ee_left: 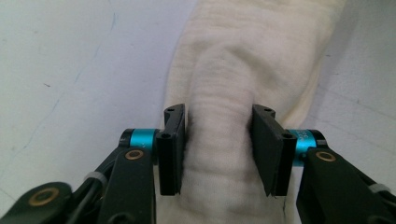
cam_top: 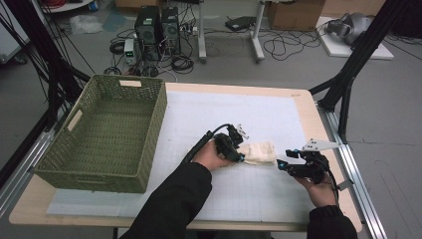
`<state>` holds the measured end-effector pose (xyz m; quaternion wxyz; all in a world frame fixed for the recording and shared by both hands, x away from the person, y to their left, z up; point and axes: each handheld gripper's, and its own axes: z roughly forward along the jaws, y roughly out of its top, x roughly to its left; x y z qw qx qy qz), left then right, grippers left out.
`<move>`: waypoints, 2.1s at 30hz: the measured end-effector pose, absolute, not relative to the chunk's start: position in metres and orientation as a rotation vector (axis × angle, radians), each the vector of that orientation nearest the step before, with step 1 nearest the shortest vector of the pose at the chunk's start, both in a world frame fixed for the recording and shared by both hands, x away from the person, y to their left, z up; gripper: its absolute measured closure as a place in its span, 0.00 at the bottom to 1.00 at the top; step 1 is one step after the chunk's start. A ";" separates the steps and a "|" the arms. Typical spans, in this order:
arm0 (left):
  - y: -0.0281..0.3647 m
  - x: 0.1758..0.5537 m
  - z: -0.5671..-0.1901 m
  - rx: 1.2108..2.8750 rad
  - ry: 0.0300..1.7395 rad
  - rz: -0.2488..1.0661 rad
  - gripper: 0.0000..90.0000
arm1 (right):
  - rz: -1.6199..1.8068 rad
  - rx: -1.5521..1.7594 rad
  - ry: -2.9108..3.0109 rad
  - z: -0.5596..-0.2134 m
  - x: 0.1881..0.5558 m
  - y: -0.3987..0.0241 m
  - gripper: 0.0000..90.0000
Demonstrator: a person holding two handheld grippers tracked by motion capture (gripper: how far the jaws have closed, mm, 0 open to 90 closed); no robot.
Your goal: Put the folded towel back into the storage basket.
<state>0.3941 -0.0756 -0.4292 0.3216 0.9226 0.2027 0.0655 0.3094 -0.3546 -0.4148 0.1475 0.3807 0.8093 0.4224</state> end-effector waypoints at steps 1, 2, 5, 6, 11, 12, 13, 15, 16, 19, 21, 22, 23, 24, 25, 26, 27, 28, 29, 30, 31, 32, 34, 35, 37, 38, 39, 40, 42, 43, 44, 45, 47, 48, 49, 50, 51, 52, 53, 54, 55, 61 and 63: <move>-0.076 0.394 -0.429 2.419 0.538 0.177 0.66 | 1.211 1.095 2.329 -0.415 0.309 -0.355 0.45; -0.076 0.394 -0.429 2.418 0.542 0.194 0.69 | 1.208 1.097 2.332 -0.416 0.309 -0.356 0.45; -0.075 0.395 -0.429 2.411 0.553 0.185 0.76 | 1.208 1.097 2.332 -0.416 0.309 -0.355 0.45; -0.075 0.395 -0.429 2.415 0.554 0.184 0.76 | 1.210 1.100 2.335 -0.417 0.310 -0.355 0.45; -0.073 0.397 -0.430 2.393 0.557 0.081 0.61 | 1.227 1.094 2.335 -0.421 0.318 -0.346 0.48; -0.073 0.397 -0.429 2.396 0.548 0.064 0.55 | 1.222 1.074 2.349 -0.422 0.322 -0.341 0.52; -0.073 0.396 -0.429 2.399 0.539 0.057 0.52 | 1.203 1.054 2.365 -0.425 0.326 -0.336 0.56; -0.073 0.396 -0.429 2.401 0.533 0.043 0.48 | 1.197 1.044 2.395 -0.430 0.335 -0.326 0.57; -0.073 0.396 -0.429 2.400 0.534 0.033 0.47 | 1.199 1.037 2.408 -0.432 0.338 -0.323 0.58; -0.072 0.396 -0.429 2.395 0.531 -0.007 0.45 | 1.153 0.987 2.459 -0.436 0.340 -0.311 0.68; -0.071 0.397 -0.428 2.406 0.525 -0.031 0.43 | 1.090 0.972 2.495 -0.439 0.343 -0.309 0.80; -0.071 0.397 -0.427 2.411 0.527 -0.038 0.43 | 1.132 1.000 2.513 -0.441 0.345 -0.313 0.86; -0.071 0.398 -0.426 2.417 0.526 -0.040 0.42 | 1.143 1.018 2.513 -0.441 0.346 -0.316 0.91; -0.071 0.399 -0.424 2.425 0.525 -0.028 0.41 | 1.135 1.015 2.516 -0.441 0.345 -0.317 0.92; -0.070 0.399 -0.421 2.424 0.519 -0.008 0.41 | 1.131 1.007 2.523 -0.440 0.345 -0.319 0.93; -0.070 0.400 -0.418 2.412 0.523 -0.004 0.41 | 1.122 1.004 2.524 -0.439 0.343 -0.320 0.93; -0.070 0.401 -0.417 2.407 0.527 0.002 0.41 | 1.117 0.991 2.529 -0.439 0.343 -0.320 0.93; -0.071 0.402 -0.415 2.413 0.519 0.011 0.40 | 1.110 0.981 2.533 -0.439 0.342 -0.319 0.93; -0.072 0.403 -0.414 2.412 0.515 0.012 0.39 | 1.106 0.968 2.537 -0.438 0.342 -0.319 0.93; -0.074 0.404 -0.414 2.426 0.505 0.007 0.39 | 1.103 0.965 2.538 -0.438 0.342 -0.320 0.93; -0.076 0.405 -0.415 2.437 0.500 0.005 0.38 | 1.104 0.958 2.543 -0.438 0.342 -0.320 0.93; -0.077 0.405 -0.416 2.442 0.497 -0.001 0.37 | 1.096 0.950 2.551 -0.438 0.342 -0.320 0.93; -0.080 0.405 -0.421 2.470 0.493 -0.027 0.36 | 1.085 0.941 2.551 -0.437 0.342 -0.321 0.93; -0.081 0.404 -0.425 2.488 0.487 -0.033 0.36 | 1.074 0.937 2.555 -0.437 0.341 -0.322 0.93; -0.084 0.400 -0.426 2.500 0.466 -0.002 0.32 | 1.056 0.924 2.555 -0.435 0.341 -0.323 0.93; -0.085 0.399 -0.426 2.500 0.468 -0.007 0.30 | 1.053 0.923 2.557 -0.435 0.341 -0.324 0.93; -0.085 0.398 -0.426 2.502 0.463 -0.001 0.29 | 1.050 0.927 2.554 -0.435 0.341 -0.324 0.93; -0.085 0.397 -0.426 2.508 0.452 0.025 0.29 | 1.053 0.927 2.552 -0.435 0.341 -0.325 0.93; -0.087 0.393 -0.426 2.533 0.425 0.101 0.37 | 1.048 0.934 2.552 -0.434 0.340 -0.325 0.93; -0.088 0.392 -0.426 2.537 0.427 0.108 0.38 | 1.043 0.929 2.545 -0.434 0.340 -0.324 0.92; -0.089 0.392 -0.426 2.537 0.431 0.114 0.38 | 1.042 0.921 2.542 -0.434 0.340 -0.324 0.91; -0.090 0.391 -0.426 2.538 0.437 0.118 0.38 | 1.039 0.923 2.540 -0.433 0.339 -0.324 0.91; -0.088 0.394 -0.426 2.518 0.469 0.052 0.34 | 1.031 0.924 2.544 -0.434 0.338 -0.323 0.91; -0.086 0.398 -0.425 2.502 0.501 0.000 0.31 | 1.030 0.923 2.542 -0.434 0.338 -0.323 0.91; -0.084 0.401 -0.424 2.482 0.523 -0.044 0.31 | 1.027 0.921 2.546 -0.435 0.337 -0.322 0.91; -0.081 0.404 -0.423 2.464 0.542 -0.080 0.32 | 1.024 0.908 2.545 -0.436 0.337 -0.321 0.92; -0.079 0.407 -0.422 2.436 0.560 -0.113 0.35 | 1.021 0.907 2.544 -0.436 0.336 -0.321 0.92; -0.079 0.408 -0.421 2.424 0.558 -0.114 0.36 | 1.027 0.909 2.545 -0.436 0.337 -0.321 0.92; -0.078 0.408 -0.418 2.408 0.547 -0.122 0.36 | 1.033 0.917 2.545 -0.437 0.337 -0.322 0.92; -0.077 0.408 -0.416 2.387 0.542 -0.135 0.38 | 1.042 0.919 2.545 -0.437 0.337 -0.322 0.92; -0.077 0.408 -0.413 2.372 0.541 -0.134 0.38 | 1.046 0.926 2.542 -0.437 0.337 -0.323 0.92; -0.075 0.409 -0.409 2.429 0.558 -0.019 0.44 | 1.037 0.903 2.553 -0.436 0.338 -0.323 0.93; -0.078 0.410 -0.416 2.479 0.583 -0.008 0.47 | 1.048 0.908 2.559 -0.435 0.339 -0.324 0.93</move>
